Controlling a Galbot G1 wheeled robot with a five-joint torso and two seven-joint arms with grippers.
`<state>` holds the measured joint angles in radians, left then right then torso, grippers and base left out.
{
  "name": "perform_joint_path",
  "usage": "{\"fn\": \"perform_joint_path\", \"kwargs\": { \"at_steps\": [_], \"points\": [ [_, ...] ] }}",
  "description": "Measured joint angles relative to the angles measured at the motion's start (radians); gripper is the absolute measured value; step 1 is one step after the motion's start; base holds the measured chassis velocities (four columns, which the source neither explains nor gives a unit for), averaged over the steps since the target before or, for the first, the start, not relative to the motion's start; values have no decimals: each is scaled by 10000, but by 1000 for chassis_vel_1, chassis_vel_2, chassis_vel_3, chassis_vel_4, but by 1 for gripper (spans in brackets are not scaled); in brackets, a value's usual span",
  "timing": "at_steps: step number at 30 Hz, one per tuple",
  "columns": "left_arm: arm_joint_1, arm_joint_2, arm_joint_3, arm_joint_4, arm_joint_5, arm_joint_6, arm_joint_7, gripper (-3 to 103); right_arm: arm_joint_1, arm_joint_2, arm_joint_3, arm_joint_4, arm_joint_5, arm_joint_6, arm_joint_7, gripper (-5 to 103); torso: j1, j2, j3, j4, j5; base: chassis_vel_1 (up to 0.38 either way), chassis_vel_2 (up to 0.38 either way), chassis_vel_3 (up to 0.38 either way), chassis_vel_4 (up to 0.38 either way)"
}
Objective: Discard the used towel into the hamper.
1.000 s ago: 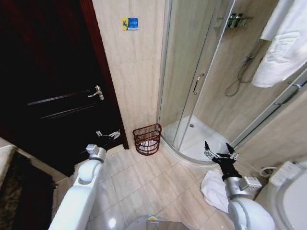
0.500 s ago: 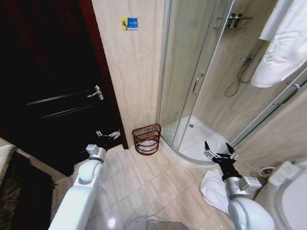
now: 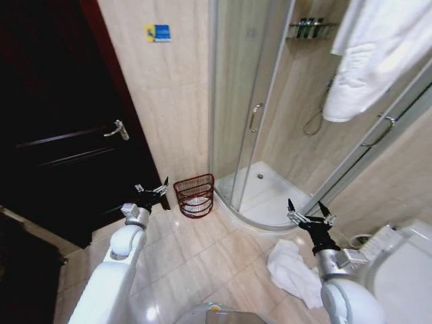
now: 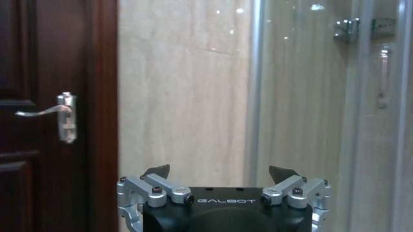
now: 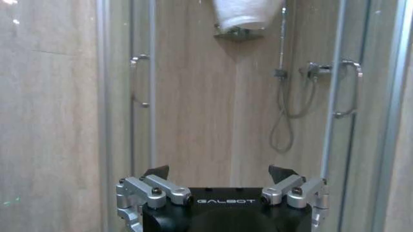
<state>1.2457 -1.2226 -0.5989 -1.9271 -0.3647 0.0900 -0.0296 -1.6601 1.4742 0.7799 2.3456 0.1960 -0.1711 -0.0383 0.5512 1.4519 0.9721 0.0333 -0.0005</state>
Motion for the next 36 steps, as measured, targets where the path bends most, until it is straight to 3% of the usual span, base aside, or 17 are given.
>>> {"fn": "perform_joint_path", "kwargs": {
  "at_steps": [11,14,19,36],
  "points": [
    [-2,-1,4,-1,0,1,7,100,1,0,5,-2,0,0,0,100,10,-2,2,-4,16,-280,-273,283,260],
    [-1,-1,4,-2,0,1,8,100,0,0,5,-1,0,0,1,100,5,-1,0,-3,6,-81,-124,156,52],
    [0,2,-3,-1,0,1,3,100,0,2,-2,-1,0,0,-2,100,-2,0,-1,5,3,59,-29,-7,18],
    [0,0,0,-1,0,0,0,100,0,1,0,-1,0,0,-2,100,6,-1,0,-3,5,17,19,-24,-1]
  ]
}}
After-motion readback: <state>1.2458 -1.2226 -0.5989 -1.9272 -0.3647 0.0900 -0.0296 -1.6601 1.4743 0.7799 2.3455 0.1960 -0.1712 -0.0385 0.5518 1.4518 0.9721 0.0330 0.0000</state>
